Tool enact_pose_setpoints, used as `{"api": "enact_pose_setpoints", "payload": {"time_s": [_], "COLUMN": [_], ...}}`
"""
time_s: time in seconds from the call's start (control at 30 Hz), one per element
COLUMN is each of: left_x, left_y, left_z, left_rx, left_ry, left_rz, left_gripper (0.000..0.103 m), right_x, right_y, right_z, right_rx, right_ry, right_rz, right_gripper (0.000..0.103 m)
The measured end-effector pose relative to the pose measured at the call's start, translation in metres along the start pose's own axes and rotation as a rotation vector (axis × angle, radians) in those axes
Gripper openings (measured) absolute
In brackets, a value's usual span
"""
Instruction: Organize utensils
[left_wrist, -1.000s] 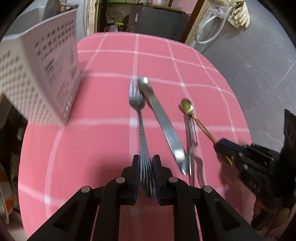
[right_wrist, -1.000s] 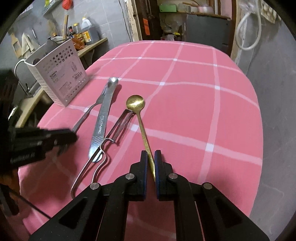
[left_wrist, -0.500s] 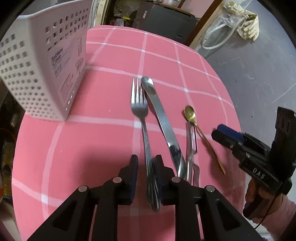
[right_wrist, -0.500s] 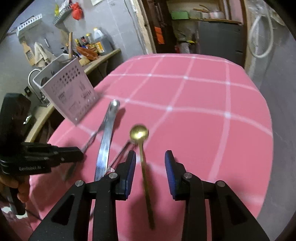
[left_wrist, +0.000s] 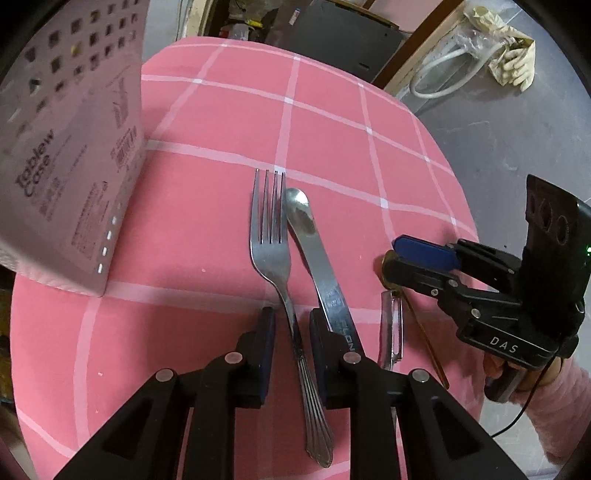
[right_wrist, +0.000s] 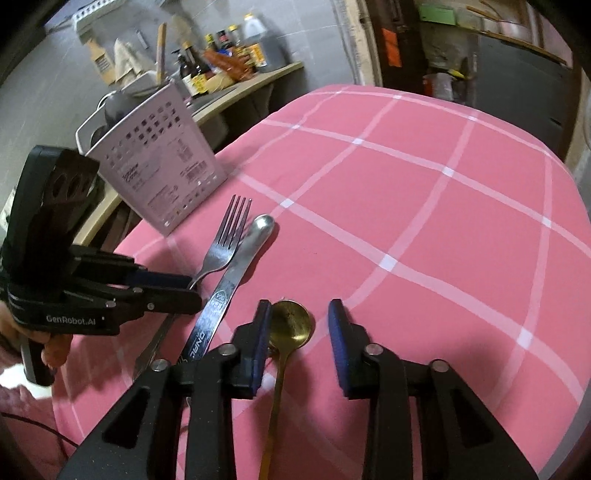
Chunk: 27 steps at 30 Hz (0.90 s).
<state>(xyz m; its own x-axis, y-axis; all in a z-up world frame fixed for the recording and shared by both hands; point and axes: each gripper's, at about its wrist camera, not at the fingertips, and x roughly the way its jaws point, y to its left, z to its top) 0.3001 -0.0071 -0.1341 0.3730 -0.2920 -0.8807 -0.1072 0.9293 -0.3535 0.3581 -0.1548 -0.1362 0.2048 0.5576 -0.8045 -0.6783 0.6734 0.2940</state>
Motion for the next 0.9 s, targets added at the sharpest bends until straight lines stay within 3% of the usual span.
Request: {"api": "enact_pose_setpoints", "payload": {"time_s": [0.1, 0.33, 0.57, 0.7, 0.9], "left_x": [0.002, -0.002, -0.012, -0.027, -0.075], "left_y": [-0.001, 0.005, -0.009, -0.013, -0.013], "left_z": [0.001, -0.003, -0.018, -0.024, -0.021], "left_rx": [0.021, -0.031, 0.029, 0.033, 0.069], "left_ry": [0.009, -0.003, -0.033, -0.09, -0.249], "left_rz": [0.011, -0.076, -0.156, -0.218, -0.284], "left_gripper": [0.011, 0.004, 0.003, 0.003, 0.003], "right_x": [-0.002, -0.021, -0.059, -0.088, -0.128], "right_y": [0.0, -0.007, -0.009, -0.001, 0.025], "right_z": [-0.003, -0.014, -0.038, -0.051, -0.047], "right_rx": [-0.009, 0.059, 0.208, 0.289, 0.336], "right_ry": [0.004, -0.035, -0.153, -0.262, -0.423], "right_rz": [0.005, -0.009, -0.087, -0.159, -0.261], "right_gripper": [0.01, 0.002, 0.002, 0.002, 0.002]}}
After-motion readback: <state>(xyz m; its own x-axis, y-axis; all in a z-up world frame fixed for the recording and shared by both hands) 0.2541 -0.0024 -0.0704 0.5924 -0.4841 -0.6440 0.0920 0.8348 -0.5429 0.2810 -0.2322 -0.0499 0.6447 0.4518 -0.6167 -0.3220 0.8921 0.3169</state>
